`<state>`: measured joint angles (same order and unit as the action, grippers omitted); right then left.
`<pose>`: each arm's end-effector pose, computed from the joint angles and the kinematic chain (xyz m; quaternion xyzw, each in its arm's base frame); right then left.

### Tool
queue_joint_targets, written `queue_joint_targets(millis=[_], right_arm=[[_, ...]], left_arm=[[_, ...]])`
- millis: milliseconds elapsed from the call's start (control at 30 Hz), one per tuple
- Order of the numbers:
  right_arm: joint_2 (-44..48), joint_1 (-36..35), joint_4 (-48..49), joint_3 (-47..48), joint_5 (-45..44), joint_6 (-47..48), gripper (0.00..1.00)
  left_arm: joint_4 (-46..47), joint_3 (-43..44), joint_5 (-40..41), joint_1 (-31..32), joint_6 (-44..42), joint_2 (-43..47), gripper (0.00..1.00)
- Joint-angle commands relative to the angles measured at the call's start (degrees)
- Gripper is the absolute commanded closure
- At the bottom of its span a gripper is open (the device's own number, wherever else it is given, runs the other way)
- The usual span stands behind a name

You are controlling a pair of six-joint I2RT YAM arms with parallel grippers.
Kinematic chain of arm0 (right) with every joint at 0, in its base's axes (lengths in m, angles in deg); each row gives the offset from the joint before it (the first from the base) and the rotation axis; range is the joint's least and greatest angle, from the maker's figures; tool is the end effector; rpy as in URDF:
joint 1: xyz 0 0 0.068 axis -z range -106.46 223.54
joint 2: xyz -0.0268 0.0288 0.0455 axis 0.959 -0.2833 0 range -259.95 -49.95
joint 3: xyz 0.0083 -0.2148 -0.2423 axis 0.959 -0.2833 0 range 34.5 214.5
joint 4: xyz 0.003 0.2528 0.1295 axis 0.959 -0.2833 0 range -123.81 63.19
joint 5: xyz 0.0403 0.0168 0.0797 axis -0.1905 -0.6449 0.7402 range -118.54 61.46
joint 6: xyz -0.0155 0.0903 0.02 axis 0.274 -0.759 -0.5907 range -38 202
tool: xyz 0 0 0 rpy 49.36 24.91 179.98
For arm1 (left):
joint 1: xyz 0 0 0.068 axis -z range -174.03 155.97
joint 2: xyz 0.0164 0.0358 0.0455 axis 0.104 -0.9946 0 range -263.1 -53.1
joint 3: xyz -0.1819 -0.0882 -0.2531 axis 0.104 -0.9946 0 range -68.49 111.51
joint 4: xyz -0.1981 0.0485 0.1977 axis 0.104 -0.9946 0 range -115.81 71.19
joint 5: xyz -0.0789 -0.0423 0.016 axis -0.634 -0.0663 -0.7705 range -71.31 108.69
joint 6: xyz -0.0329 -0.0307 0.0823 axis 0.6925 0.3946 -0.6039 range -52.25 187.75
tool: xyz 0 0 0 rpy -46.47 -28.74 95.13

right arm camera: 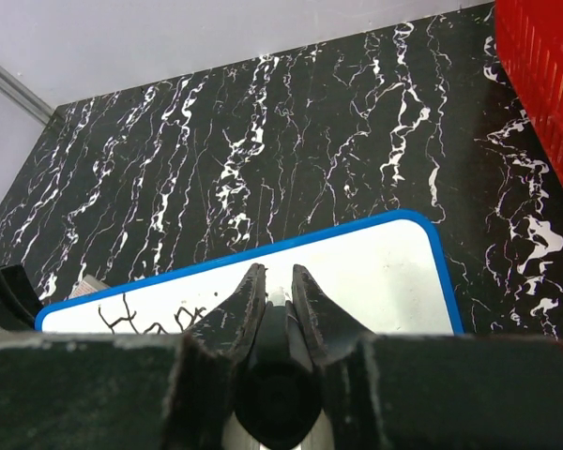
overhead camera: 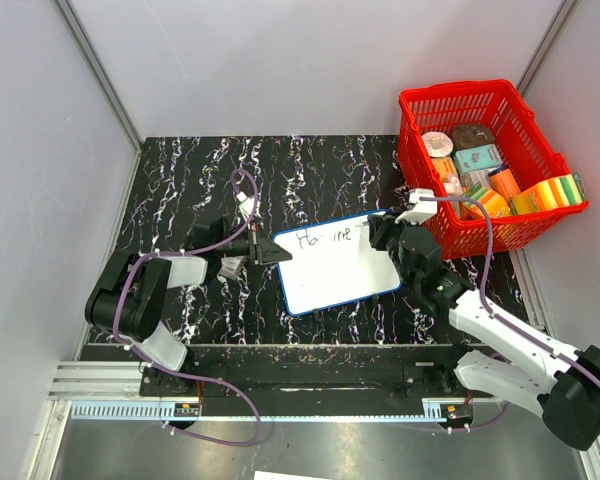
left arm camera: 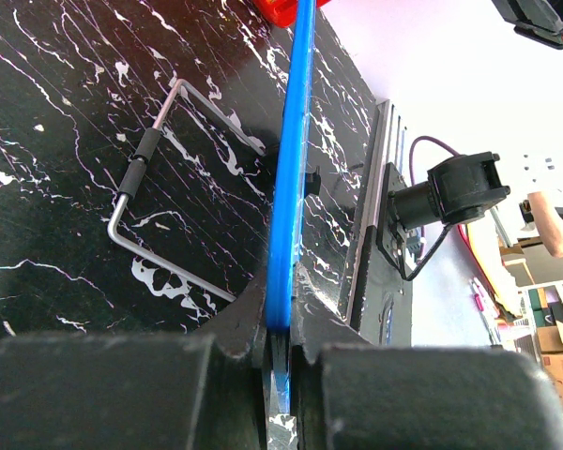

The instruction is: Write a sentence on the whiteboard

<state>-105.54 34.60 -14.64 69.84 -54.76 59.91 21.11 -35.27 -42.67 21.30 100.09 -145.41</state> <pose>0.2278 0.1360 0.3167 0.0393 0.7494 0.1766 0.6369 0.2993 -0.1590 0.1922 0.1888 0.7370 -0.5818 0.2878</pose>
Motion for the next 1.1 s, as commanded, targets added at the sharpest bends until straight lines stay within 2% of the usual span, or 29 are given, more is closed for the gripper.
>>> queue_joint_targets(millis=[0,1067], right_arm=[[-1.18,0.97,2.16,2.99,-2.35,0.90,1.00],[-4.00,1.50,2.25,1.06,4.16,-1.56,1.00]], left_arm=[[-2.04,0.36,4.94,0.22,-7.20,0.20,1.00],[-1.95,0.45,4.94,0.31,-7.20,0.03,1.00]])
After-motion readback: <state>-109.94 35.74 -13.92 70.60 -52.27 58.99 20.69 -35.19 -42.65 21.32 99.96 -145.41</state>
